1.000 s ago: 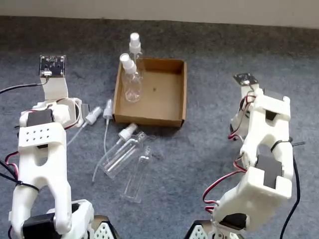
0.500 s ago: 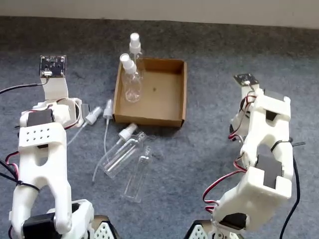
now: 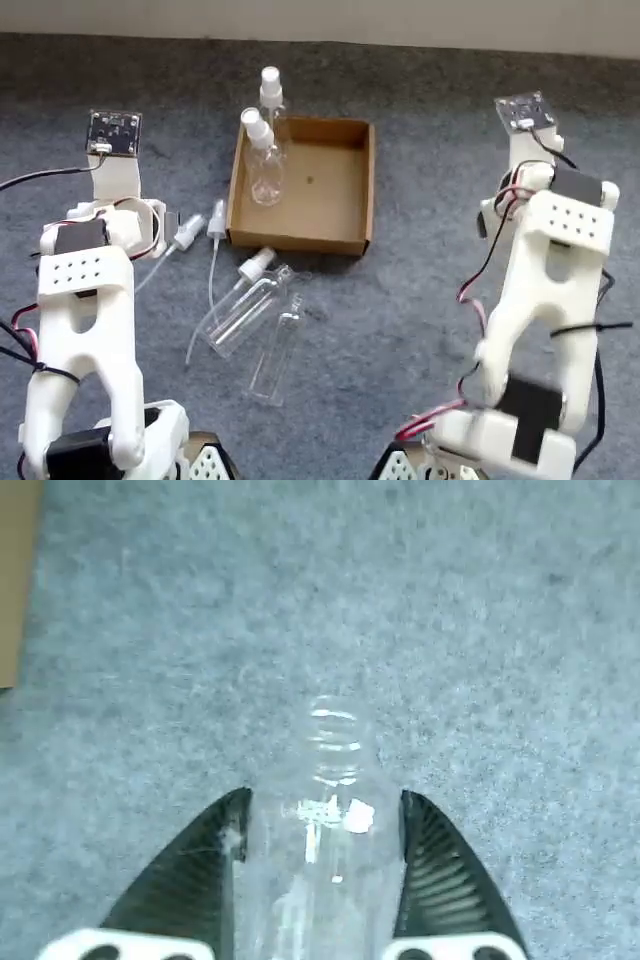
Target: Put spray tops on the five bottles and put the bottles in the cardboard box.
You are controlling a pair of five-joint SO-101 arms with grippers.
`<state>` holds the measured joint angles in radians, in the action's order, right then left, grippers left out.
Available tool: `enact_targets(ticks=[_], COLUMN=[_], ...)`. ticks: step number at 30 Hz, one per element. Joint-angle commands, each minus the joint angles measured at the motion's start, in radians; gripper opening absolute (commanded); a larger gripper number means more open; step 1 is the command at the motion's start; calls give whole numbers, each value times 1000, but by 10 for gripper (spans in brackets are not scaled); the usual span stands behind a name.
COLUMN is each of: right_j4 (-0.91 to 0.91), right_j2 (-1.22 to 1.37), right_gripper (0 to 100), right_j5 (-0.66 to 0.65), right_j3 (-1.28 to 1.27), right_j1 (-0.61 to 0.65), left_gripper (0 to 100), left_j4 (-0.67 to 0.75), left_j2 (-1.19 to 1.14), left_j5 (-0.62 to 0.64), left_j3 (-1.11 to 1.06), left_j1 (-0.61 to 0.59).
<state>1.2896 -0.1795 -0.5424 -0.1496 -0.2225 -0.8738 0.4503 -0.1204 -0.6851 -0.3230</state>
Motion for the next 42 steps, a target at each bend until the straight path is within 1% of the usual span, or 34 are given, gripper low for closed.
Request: enact_targets(ticks=[1,3,5,8,12,15,20,23,26,30,33,37,42], right_j4=[-10,-56,-117,-214,-294,-311,-315,-315,-315,-315,-315,-315,-315], right_j2=[-236,-360,-495,-700,-918,-1021,-1036,-1010,-987,-986,-986,-986,-986], right_gripper=[40,40,40,40,40,39,9,9,9,9,9,9,9], right_j5=[15,20,58,95,146,199,255,302,318,322,331,331,331], right_j3=[-120,-232,-355,-539,-727,-817,-845,-845,-845,-845,-846,-851,-849], right_j1=[88,114,122,139,228,295,371,383,383,383,383,383,383], left_gripper=[235,235,235,235,235,234,234,234,234,234,234,231,156], left_j4=[12,2,-38,-112,-192,-249,-361,-419,-462,-451,-411,-404,-402], left_j2=[10,-27,-102,-263,-464,-619,-802,-811,-819,-840,-900,-984,-1056], left_j5=[-68,-89,-120,-140,-147,-204,-269,-307,-333,-342,-347,-347,-342], left_j3=[47,77,147,306,541,693,840,868,897,892,908,934,987], left_j1=[18,13,13,18,19,19,47,88,120,134,131,116,107])
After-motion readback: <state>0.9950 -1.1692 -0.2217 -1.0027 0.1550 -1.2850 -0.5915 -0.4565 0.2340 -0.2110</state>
